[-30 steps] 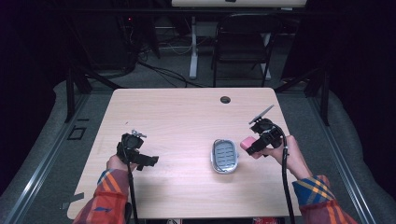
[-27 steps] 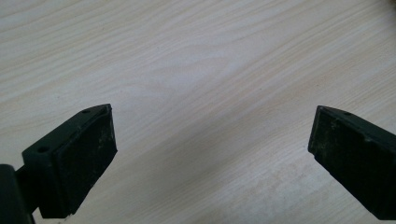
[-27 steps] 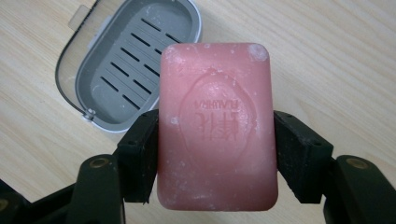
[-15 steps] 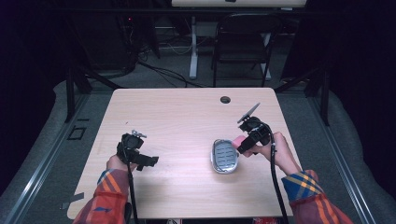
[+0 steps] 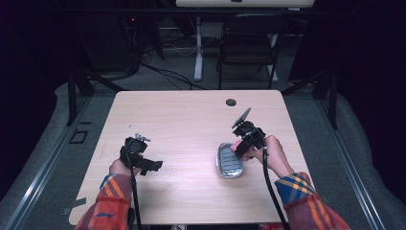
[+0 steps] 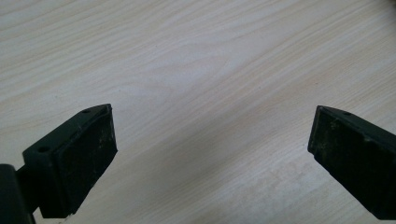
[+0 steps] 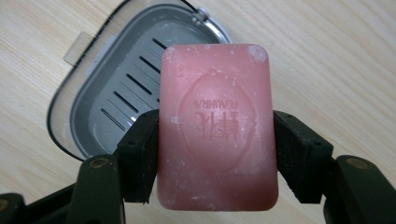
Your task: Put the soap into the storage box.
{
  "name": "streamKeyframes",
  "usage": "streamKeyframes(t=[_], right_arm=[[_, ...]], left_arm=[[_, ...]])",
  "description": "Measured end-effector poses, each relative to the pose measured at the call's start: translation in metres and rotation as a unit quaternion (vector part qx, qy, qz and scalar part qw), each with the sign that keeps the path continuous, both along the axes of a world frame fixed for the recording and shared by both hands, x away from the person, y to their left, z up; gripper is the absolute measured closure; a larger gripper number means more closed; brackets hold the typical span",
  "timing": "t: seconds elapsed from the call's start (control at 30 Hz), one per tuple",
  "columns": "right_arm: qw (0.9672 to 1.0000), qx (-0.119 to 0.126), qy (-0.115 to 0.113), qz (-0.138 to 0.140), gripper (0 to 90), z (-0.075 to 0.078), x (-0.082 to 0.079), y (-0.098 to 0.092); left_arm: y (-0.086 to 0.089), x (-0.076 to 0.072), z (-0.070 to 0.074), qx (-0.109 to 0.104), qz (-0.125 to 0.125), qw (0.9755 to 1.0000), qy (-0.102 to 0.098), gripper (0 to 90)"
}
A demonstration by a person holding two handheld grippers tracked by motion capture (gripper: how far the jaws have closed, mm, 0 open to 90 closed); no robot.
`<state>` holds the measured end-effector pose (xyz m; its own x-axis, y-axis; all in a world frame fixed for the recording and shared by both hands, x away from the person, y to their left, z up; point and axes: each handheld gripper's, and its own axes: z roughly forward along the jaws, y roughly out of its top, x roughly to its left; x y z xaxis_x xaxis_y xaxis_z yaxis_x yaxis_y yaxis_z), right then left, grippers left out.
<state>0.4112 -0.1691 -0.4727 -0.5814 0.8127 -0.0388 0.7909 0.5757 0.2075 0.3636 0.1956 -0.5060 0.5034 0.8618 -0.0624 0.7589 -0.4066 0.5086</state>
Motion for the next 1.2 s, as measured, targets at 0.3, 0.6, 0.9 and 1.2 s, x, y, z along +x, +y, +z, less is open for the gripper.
streamKeyframes(t=[0.3,0.6,0.9,1.2], right_arm=[[0.9999,-0.011,-0.002,-0.002,37.0,-0.015,0.002,0.016],[0.9998,0.000,0.010,-0.017,36.4,-0.016,0.000,0.022],[0.9995,0.012,0.026,-0.010,44.7,-0.008,-0.006,0.020],[0.9991,0.035,0.022,0.003,53.3,-0.002,-0.014,0.019]], left_arm=[[0.000,0.000,0.000,-0.001,-0.003,1.0000,0.001,1.1],[-0.001,0.000,0.000,0.002,-0.006,1.0000,0.002,1.2],[-0.002,0.000,-0.001,0.003,-0.010,0.9999,0.003,1.2],[-0.003,0.000,-0.001,0.010,-0.015,0.9998,0.004,1.2]])
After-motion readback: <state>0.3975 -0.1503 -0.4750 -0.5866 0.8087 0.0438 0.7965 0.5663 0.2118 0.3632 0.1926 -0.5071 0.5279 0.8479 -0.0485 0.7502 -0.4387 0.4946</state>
